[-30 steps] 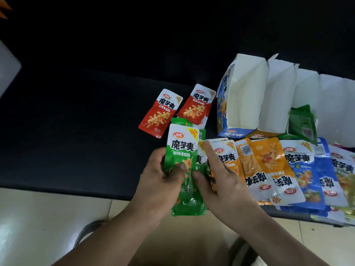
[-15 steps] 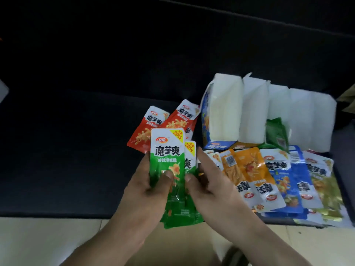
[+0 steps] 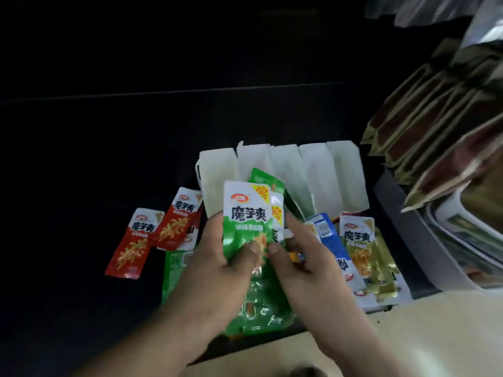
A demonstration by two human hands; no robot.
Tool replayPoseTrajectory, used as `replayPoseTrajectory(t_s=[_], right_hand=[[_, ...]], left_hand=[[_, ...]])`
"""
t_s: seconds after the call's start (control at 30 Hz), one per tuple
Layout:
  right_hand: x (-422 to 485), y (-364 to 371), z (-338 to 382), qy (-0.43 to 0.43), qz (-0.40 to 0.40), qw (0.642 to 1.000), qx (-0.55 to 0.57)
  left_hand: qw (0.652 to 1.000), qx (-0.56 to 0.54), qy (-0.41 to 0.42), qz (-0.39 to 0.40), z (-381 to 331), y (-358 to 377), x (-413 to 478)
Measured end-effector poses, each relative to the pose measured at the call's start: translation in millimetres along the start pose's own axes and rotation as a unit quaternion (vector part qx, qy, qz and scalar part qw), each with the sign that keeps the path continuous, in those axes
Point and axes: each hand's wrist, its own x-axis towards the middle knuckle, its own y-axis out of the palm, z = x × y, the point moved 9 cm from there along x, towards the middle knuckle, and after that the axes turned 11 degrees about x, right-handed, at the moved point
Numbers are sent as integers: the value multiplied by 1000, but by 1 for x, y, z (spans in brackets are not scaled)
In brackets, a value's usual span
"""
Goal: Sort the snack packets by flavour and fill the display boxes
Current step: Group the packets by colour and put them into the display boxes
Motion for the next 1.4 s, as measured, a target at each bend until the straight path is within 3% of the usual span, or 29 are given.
replayPoseTrajectory(t_s=[0.13, 0.27, 0.47, 0.6, 0.87, 0.97, 1.17, 1.4], right_hand=[[23, -45, 9, 3, -69, 992, 104], [36, -56, 4, 21, -29, 991, 129], [44, -64, 4, -23, 13, 1000, 3], [44, -67, 11, -73, 42, 995, 46], [49, -54, -14, -21, 103, 992, 72], [53, -58, -20, -26, 80, 995, 61], [87, -62, -13, 11, -10, 995, 94], [89, -81, -25, -20, -143, 988, -50]], left_hand=[[1000, -17, -13, 11, -46, 9, 39], [998, -11, -54, 25, -60, 25, 75], [995, -42, -82, -26, -60, 30, 85], [996, -55, -52, -52, -76, 23, 86], [992, 42, -115, -40, -70, 21, 90], [993, 10, -115, -26, -63, 28, 92], [964, -226, -137, 9, -47, 40, 85], [981, -147, -128, -20, -22, 28, 79]])
